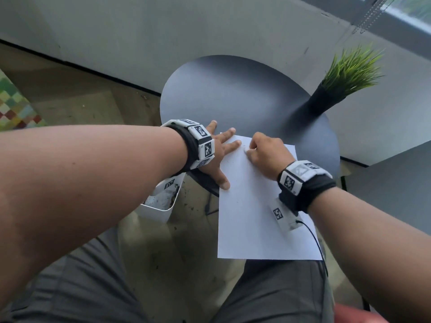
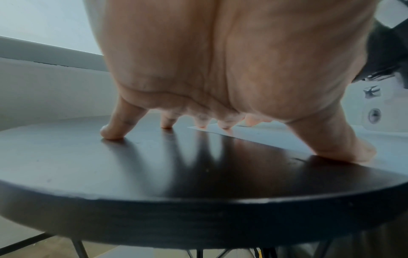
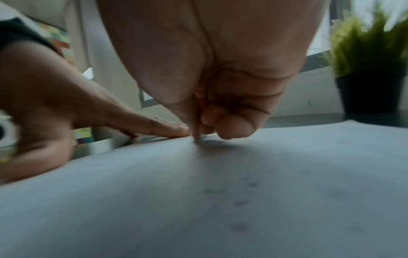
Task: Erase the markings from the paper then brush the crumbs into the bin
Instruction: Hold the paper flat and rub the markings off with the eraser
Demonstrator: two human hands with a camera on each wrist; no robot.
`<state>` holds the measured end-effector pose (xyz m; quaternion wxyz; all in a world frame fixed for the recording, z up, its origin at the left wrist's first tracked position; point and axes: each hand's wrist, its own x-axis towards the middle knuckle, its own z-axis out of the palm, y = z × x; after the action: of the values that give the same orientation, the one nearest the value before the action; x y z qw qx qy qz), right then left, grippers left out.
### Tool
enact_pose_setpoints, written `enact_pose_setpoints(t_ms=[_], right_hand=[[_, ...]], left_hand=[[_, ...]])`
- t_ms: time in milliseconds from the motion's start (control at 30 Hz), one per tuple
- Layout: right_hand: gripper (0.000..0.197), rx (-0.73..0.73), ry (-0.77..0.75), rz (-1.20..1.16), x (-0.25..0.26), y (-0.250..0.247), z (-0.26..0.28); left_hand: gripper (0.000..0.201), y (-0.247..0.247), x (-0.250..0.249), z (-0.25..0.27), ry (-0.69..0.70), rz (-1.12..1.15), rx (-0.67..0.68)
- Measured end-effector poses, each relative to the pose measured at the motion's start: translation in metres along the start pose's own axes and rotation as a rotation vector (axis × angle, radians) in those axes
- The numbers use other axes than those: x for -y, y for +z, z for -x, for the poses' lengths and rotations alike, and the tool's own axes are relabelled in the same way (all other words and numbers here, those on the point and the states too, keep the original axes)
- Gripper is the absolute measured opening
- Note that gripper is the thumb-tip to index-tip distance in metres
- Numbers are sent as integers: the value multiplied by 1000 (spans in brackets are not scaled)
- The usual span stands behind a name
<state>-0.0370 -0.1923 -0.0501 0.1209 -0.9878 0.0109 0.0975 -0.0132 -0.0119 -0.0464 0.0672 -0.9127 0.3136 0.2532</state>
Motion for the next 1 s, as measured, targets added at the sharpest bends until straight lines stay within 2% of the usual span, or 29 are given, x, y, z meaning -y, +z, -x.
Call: enact_pose_setpoints(t_ms=[133,200,300,333,400,467,500,533,633,667,733,800,833,867,900,967,1000], right_hand=[[23,84,-380,-17,26,21,22],[20,81,-294,-33,17,13,14],[19,6,70,-31,-7,0,-4],[19,-17,76,-27,-6,1,-4],[19,-11,-127,-4,10,8,9],[16,97,-382,32,24,17,30],[15,135,-421,39,22,16,34],[15,139,-395,51,16,12,31],[19,45,-41,7,-11,-4,9],[21,17,28,-8,-15,-4,7],[20,-8,-79,27,-5,4,14],[17,63,-335,36,11,17,33],[15,96,-411,23,12,20,39],[14,111,-405,18,9,16,37],[15,103,-325,8,2,11,30],[20,59,-70,-39,-14,1,15],[22,34,7,-48,-17,-1,13]], left_hand=[[125,1,2,-2,12,24,12],[124,1,1,-2,6,18,17],[124,2,0,-2,0,5,3],[124,2,0,-2,0,4,0],[124,1,0,-2,3,7,-1],[125,2,0,-1,6,4,-2],[125,2,0,-2,7,7,-5],[126,3,0,-3,6,14,-9],[126,4,1,-4,0,22,-2],[127,4,2,-4,0,20,0],[128,4,1,-5,2,11,-4],[127,5,1,-5,1,1,-10],[127,4,1,-4,1,-8,-9],[126,4,0,-4,1,-11,-5],[126,3,0,-4,-1,-10,-1],[126,2,0,-5,-8,-7,7],[126,3,0,-5,-9,-8,11]])
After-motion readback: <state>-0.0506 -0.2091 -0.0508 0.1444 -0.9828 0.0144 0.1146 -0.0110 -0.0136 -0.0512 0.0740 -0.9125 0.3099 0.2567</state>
